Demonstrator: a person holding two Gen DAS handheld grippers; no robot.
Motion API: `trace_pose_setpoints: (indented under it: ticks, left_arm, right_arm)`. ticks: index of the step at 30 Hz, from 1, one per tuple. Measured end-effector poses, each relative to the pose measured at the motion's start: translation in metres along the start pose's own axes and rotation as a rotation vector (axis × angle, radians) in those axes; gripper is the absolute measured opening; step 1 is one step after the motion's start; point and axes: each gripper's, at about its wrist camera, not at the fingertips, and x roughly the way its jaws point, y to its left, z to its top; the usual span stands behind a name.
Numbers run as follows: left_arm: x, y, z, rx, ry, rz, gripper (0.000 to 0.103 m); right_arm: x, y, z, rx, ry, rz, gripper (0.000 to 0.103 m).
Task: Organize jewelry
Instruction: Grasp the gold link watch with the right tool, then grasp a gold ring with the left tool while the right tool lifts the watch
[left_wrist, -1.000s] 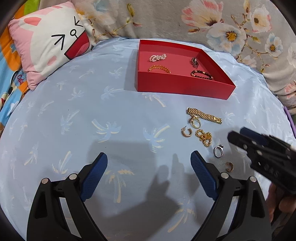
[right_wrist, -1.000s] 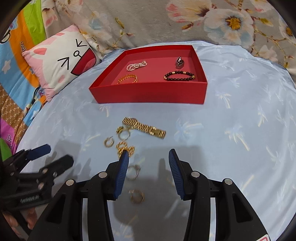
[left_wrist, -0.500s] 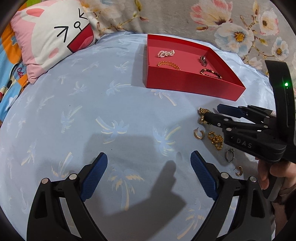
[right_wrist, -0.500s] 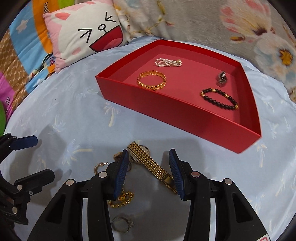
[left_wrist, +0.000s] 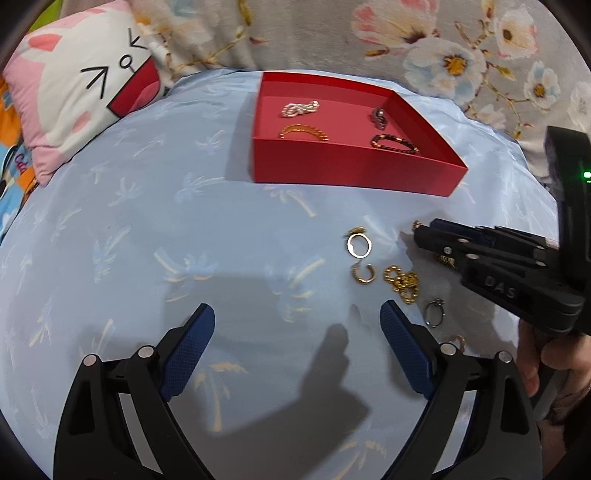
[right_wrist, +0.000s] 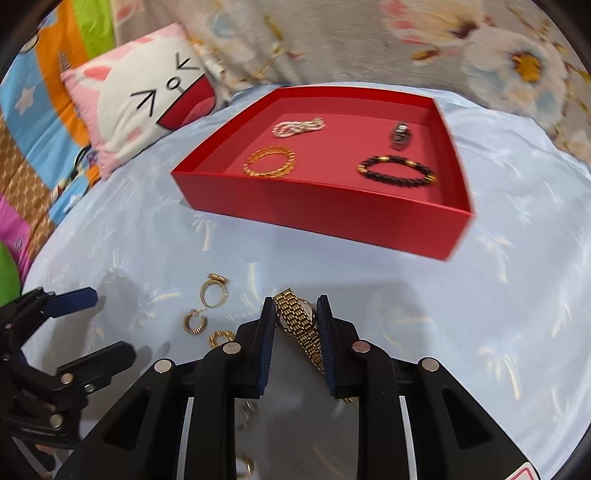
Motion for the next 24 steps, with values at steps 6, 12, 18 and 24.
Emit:
trace_pose_setpoints:
  ticks: [6, 12, 18, 24]
  left_arm:
    - [0.016, -0.017, 0.011, 0.024, 0.001, -0.023, 0.084]
    - [0.039, -0.029, 0.028, 0.033, -0.009, -0.006, 0.074]
    - [0.051, -0.036, 0.034, 0.056, -0.036, 0.034, 0.064]
    - [0.052, -0.044, 0.033, 0.101, -0.057, 0.072, 0.044]
  right_arm:
    - [-0.041, -0.022, -0.020, 0.125, -0.036, -0.041, 0.021]
    - [-0.063, -0.034, -0.035, 0.187, -0.052, -0.059, 0.021]
    - [-0.071, -0.036, -0.038, 0.203, -0.064, -0.054, 0.021]
    - [-0.070, -0.033, -0.038, 0.201, -0.064, -0.046, 0.021]
